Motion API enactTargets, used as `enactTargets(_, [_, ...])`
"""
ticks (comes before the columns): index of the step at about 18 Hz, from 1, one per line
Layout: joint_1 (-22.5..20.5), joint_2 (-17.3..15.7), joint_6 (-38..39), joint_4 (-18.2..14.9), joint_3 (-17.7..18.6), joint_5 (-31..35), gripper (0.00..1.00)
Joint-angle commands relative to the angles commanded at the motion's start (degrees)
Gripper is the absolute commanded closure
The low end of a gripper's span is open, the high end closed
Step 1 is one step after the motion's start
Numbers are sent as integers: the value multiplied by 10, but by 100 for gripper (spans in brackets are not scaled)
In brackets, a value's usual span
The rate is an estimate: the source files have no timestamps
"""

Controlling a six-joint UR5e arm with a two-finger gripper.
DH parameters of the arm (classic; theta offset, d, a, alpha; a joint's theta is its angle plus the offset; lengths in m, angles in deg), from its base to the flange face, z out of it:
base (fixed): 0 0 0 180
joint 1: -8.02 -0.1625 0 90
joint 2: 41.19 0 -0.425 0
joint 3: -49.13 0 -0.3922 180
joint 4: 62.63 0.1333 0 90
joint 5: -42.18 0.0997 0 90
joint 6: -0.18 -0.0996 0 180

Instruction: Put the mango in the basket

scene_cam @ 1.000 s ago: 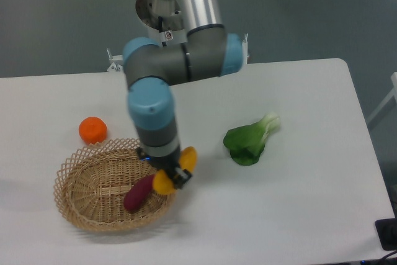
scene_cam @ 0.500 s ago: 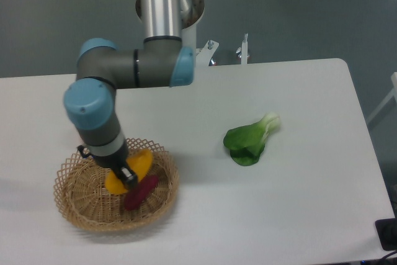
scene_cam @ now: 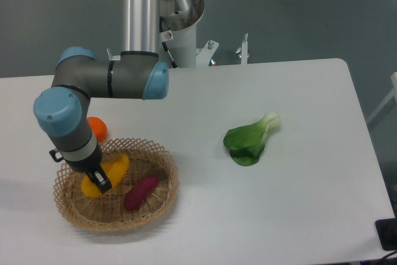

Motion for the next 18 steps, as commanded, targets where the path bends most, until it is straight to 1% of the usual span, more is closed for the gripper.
enactTargets(3, [0, -2, 4, 5, -2, -1, 2])
enactTargets(4, [0, -1, 4, 10, -3, -5, 0])
enactTargets(7, [-2, 1, 20, 40, -2, -6, 0])
enactTargets(9, [-12, -4, 25, 40, -3, -4, 0])
enactTargets(11, [-43, -18, 19, 40, 0, -3, 0])
enactTargets(13, [-65, -23, 14, 38, -4, -1, 0])
enactTargets(17, [-123, -33, -41, 33, -6, -3, 0])
enactTargets(18, [-142, -42, -59, 32, -6, -5, 0])
